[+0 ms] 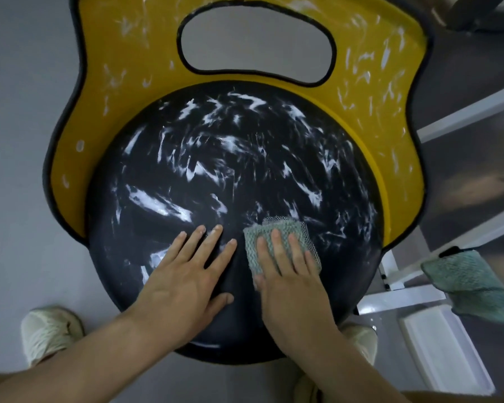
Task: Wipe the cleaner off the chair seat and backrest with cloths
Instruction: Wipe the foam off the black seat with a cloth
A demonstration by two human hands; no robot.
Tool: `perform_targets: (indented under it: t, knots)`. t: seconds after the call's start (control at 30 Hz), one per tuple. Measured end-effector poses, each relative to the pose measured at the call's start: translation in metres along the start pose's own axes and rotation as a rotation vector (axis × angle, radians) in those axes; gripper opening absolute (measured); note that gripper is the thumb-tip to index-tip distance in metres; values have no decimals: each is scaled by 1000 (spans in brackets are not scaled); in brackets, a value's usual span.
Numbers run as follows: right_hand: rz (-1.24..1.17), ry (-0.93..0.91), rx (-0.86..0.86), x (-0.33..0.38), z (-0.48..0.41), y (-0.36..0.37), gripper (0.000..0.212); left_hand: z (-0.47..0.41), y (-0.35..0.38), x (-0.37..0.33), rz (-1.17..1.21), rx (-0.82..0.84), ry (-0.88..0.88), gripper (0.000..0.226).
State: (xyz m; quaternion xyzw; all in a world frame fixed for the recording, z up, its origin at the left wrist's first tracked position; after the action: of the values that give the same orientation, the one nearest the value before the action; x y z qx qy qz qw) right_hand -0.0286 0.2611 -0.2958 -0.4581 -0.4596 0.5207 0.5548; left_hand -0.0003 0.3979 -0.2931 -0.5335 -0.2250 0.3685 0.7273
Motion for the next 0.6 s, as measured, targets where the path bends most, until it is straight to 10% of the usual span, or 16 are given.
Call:
perform_targets:
  t: [0.6]
  knots:
    - [55, -145, -92, 14, 43, -1, 57, -6, 0, -1, -15, -53, -9, 84]
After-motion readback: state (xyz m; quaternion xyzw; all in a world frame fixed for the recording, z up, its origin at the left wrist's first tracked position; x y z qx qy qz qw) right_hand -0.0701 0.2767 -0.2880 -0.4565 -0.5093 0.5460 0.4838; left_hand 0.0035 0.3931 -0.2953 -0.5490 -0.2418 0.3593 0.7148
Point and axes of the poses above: each hand's wrist, its own z-axis away from the middle knuckle, its own y-axis out of the palm, x = y × z, the point moved 10 cm from there along -z, towards the middle knuckle, and after that the axes turned 4 degrees about y, right-handed, at the moved point
